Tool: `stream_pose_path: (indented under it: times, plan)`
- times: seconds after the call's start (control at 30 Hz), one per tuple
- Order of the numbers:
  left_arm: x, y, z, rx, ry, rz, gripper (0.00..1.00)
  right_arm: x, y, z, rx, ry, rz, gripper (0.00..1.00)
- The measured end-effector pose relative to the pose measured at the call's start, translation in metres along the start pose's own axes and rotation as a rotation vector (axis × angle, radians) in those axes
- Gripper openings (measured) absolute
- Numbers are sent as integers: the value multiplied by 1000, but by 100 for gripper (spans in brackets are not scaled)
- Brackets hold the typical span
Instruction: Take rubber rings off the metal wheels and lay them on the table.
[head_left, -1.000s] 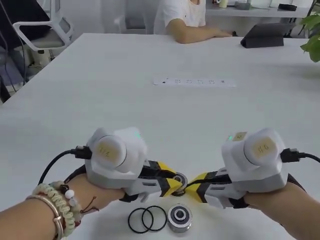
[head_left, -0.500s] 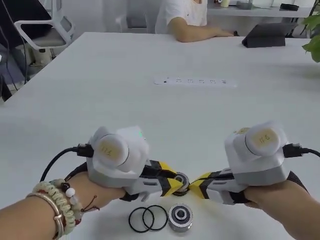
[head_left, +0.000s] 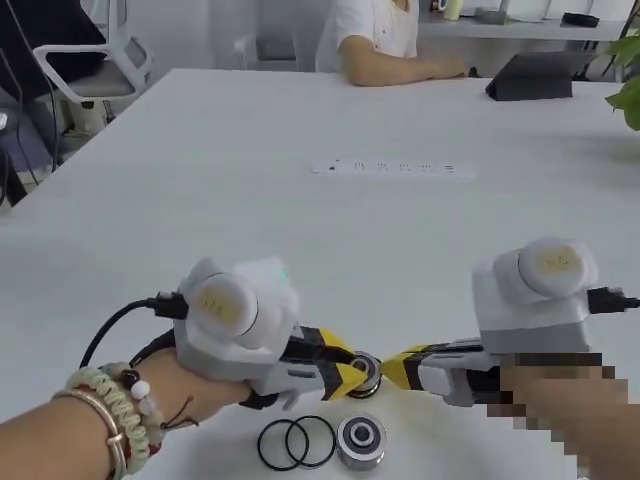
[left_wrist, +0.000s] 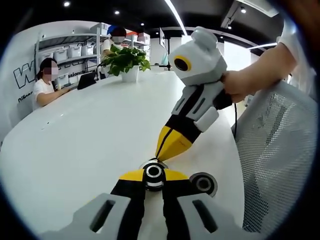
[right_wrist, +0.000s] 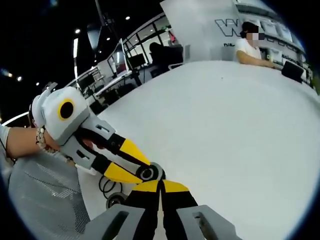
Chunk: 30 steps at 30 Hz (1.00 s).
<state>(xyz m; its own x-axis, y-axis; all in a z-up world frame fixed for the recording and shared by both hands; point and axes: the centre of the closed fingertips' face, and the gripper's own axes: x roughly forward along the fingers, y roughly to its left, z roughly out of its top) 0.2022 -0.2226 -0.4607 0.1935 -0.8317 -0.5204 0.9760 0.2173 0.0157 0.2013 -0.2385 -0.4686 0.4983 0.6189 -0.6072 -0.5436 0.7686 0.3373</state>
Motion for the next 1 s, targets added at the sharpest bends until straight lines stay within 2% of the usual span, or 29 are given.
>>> stream_pose_path:
  times: [0.07,0.33,0.73,1.0]
  plan:
    - [0,0,0,8,4,1,7,0,3,1,24,-4,11,0]
    - [0,0,0,32,18,4,7,0,5,2,26,3,5,0]
    - [0,0,0,30,18,2,7,1,8,5,-6,11,8,0]
    - [1,0,0,30,17,0,7,0,10,6,-1,9,19,0]
